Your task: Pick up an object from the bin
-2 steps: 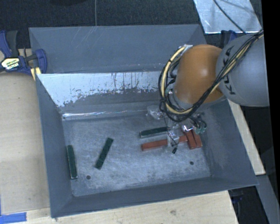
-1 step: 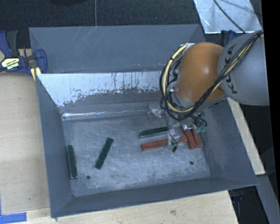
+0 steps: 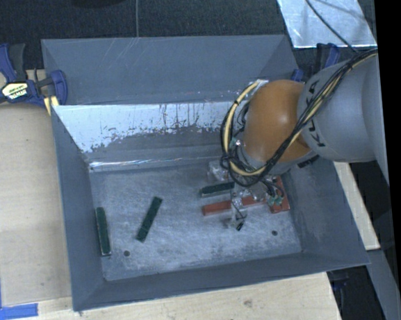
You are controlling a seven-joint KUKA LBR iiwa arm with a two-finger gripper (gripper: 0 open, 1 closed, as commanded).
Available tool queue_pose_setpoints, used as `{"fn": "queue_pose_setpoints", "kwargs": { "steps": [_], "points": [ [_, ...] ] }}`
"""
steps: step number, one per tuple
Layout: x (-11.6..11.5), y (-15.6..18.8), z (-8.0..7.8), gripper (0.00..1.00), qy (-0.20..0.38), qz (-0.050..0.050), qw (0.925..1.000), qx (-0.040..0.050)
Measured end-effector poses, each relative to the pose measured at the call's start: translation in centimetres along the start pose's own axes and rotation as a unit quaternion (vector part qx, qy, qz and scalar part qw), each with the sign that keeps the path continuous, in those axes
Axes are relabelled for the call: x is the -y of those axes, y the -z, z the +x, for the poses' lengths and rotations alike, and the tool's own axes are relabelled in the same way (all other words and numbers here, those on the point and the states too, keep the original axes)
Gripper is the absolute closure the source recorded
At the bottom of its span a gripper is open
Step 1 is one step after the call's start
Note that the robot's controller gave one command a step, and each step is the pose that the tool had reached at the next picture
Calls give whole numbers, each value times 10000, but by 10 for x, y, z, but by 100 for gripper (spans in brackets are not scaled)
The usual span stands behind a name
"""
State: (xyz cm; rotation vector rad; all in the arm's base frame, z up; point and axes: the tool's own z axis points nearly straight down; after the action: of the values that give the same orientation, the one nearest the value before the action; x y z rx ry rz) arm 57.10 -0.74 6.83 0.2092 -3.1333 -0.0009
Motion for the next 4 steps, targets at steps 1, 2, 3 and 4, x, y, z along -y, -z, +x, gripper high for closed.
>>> {"fn": "queue_pose_setpoints", "kwargs": {
  "steps": [1,2,3,4],
  "points": [
    [0,0,0,0,7,4,10000,5],
    [0,2,-2,100,7,6,10000,38],
    [1,40,-4,100,16,10,10000,42],
    [1,64,-5,100,23,9,10000,40]
  ]
}}
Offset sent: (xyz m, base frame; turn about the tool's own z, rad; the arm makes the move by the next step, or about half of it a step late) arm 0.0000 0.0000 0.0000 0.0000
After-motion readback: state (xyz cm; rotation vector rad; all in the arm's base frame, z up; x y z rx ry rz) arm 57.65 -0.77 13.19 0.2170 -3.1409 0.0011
